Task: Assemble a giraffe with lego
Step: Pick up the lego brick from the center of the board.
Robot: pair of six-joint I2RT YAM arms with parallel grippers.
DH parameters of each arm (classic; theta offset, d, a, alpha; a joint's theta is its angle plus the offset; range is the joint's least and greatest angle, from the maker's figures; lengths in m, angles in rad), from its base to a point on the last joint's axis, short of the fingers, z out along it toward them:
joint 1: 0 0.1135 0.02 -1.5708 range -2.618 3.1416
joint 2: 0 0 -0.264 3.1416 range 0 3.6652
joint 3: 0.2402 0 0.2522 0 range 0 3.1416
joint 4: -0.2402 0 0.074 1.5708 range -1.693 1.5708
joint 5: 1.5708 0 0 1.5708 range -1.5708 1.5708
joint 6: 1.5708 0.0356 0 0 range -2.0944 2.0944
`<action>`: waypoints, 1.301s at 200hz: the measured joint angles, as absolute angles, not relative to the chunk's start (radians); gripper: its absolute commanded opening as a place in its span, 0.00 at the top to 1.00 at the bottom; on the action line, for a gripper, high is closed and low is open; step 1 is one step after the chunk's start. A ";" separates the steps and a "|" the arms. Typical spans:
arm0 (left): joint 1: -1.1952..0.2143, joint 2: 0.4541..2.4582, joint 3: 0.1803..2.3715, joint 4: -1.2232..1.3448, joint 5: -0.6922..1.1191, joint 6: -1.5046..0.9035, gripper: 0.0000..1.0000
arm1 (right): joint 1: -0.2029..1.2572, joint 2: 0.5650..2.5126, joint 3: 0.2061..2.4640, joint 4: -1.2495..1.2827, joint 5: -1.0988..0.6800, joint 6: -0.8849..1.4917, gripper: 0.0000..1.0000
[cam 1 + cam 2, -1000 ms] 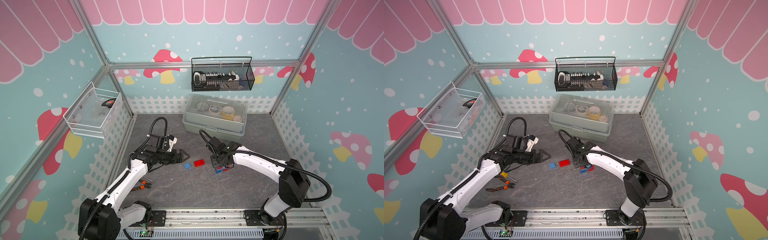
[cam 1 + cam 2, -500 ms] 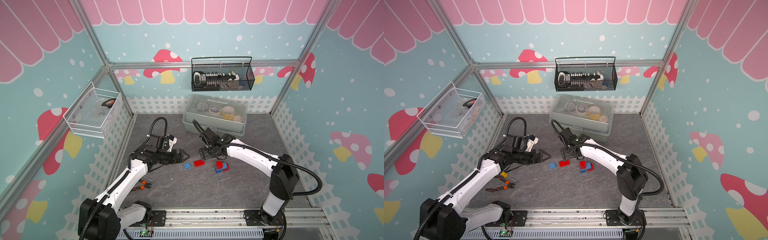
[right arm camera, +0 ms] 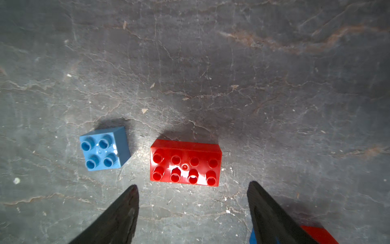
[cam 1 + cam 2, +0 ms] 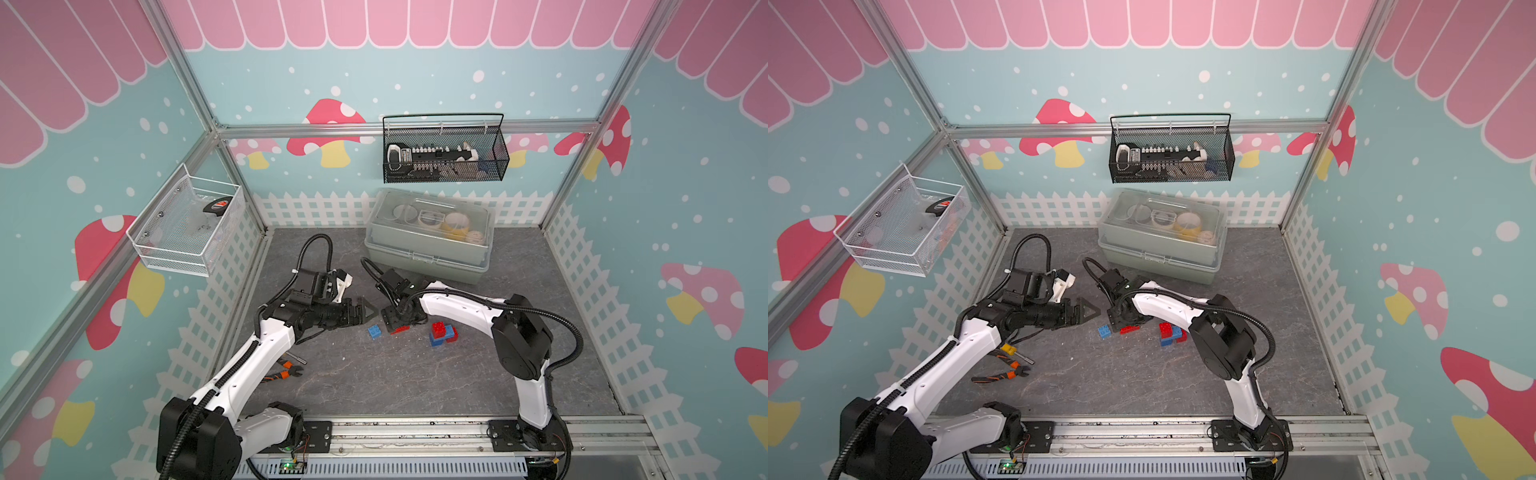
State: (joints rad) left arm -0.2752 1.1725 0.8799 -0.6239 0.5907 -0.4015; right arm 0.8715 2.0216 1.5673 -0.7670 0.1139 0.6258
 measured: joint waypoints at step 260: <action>-0.275 1.172 0.880 -0.624 0.591 -0.402 0.01 | 0.878 2.119 1.602 -0.728 0.123 0.637 0.50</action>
